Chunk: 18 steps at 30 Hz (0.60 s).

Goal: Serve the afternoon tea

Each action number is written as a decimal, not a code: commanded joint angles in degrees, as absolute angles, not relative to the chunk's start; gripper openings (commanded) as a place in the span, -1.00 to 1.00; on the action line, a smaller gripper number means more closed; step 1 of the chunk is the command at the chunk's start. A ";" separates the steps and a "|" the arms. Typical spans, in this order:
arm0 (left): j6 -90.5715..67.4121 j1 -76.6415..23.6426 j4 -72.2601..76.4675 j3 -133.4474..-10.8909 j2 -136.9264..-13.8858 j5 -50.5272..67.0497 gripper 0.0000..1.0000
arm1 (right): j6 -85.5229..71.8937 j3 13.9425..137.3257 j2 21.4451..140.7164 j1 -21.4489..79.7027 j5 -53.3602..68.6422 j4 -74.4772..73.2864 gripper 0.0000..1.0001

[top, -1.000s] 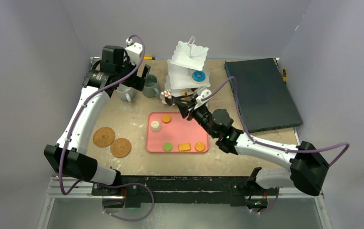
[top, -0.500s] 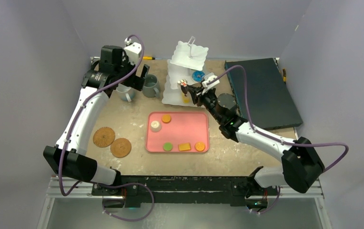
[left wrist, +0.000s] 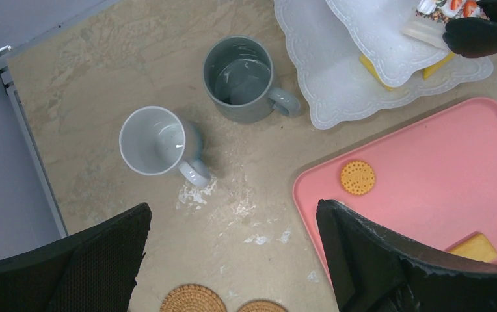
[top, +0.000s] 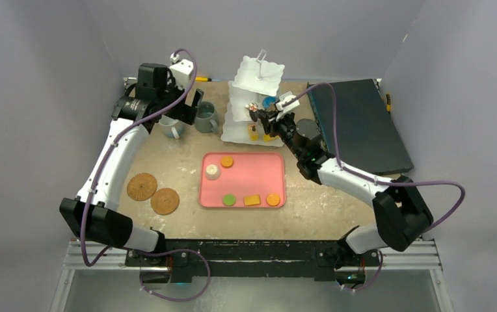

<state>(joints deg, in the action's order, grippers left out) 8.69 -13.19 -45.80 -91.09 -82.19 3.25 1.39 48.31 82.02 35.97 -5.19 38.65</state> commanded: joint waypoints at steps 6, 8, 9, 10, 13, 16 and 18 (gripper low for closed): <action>9.86 -12.48 -43.71 -90.97 -80.83 4.21 0.96 | 1.61 54.37 85.29 34.59 -3.59 44.67 -0.45; 9.93 -12.48 -43.77 -91.01 -80.79 4.16 0.96 | 1.67 55.21 86.10 34.31 -3.35 44.73 -0.45; 10.00 -12.41 -43.77 -91.04 -80.84 4.16 0.96 | 1.82 55.46 86.58 34.23 -3.28 44.58 -0.45; 10.06 -12.36 -43.76 -91.06 -80.81 4.18 0.96 | 1.81 55.68 86.90 34.07 -3.30 44.56 -0.45; 10.10 -12.23 -43.68 -91.14 -80.92 4.24 0.96 | 2.02 55.53 87.72 33.93 -3.37 44.68 -0.43; 10.09 -12.13 -43.77 -91.23 -80.91 4.33 0.96 | 2.02 54.84 87.86 33.93 -3.42 44.74 -0.34; 10.02 -12.13 -43.76 -91.36 -80.94 4.43 0.96 | 2.04 54.32 87.79 33.93 -3.40 44.95 -0.27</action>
<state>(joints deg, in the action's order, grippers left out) 9.21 -12.71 -45.43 -91.00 -82.17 3.66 1.48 53.15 88.75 34.09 -4.43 41.34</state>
